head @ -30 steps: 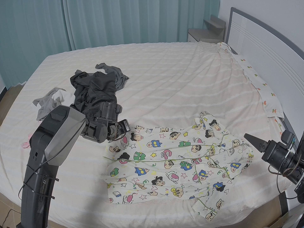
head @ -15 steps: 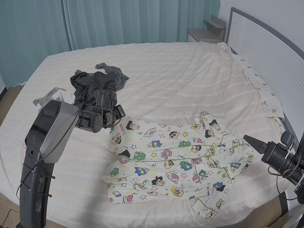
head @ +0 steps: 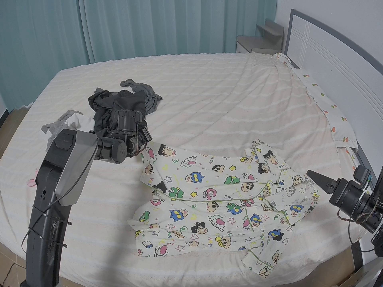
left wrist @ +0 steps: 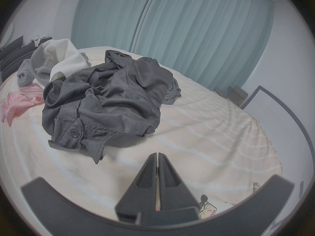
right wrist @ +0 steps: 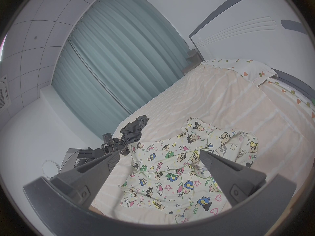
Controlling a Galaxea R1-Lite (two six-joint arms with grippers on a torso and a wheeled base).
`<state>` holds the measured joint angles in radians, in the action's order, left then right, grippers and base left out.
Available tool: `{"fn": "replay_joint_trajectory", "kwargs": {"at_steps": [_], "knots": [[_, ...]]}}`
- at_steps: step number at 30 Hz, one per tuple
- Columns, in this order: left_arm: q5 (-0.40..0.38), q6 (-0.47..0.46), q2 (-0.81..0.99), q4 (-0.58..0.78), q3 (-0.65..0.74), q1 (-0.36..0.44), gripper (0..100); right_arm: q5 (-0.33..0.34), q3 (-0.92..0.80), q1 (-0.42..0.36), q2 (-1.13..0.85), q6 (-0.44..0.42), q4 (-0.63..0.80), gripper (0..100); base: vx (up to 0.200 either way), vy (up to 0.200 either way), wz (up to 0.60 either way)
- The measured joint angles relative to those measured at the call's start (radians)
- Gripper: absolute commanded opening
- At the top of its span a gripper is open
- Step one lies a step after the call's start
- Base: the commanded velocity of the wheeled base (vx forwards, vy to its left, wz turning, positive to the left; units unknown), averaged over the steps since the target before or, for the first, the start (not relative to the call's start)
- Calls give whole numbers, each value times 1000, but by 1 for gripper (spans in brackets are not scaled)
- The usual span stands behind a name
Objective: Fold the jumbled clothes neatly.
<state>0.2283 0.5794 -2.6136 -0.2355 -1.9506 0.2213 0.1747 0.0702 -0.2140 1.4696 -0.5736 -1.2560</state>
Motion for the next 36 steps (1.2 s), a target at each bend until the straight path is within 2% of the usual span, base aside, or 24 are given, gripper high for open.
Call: {"fn": "replay_joint_trajectory", "kwargs": {"at_steps": [1, 2, 6, 14, 19, 25, 32, 36], "knots": [[0, 0, -1, 0, 1, -1, 0, 0, 0, 0, 0, 0, 0, 100, 0, 0, 0], [0, 0, -1, 5, 3, -3, 100, 0, 0, 0, 0, 0, 0, 100, 0, 0, 0], [-2, 5, 1, 62, 15, -6, 100, 0, 0, 0, -1, 0, 0, 100, 0, 0, 0], [-8, 41, 41, 87, 42, -21, 100, 0, -3, 0, -8, 0, 0, 100, 0, 0, 0], [-55, 60, 102, 96, 141, -34, 100, 0, -7, 0, -16, 0, 0, 100, 0, 0, 0], [-134, 93, 235, 72, 401, -50, 100, 0, -10, 0, -24, 1, 0, 100, 0, 0, 0], [-197, 128, 416, -81, 749, -41, 100, 1, -13, -4, -28, 1, 0, 100, 0, 0, 0], [-207, 162, 518, -183, 951, -5, 100, 2, -19, -16, -28, 1, 0, 100, 0, 0, 0]]}}
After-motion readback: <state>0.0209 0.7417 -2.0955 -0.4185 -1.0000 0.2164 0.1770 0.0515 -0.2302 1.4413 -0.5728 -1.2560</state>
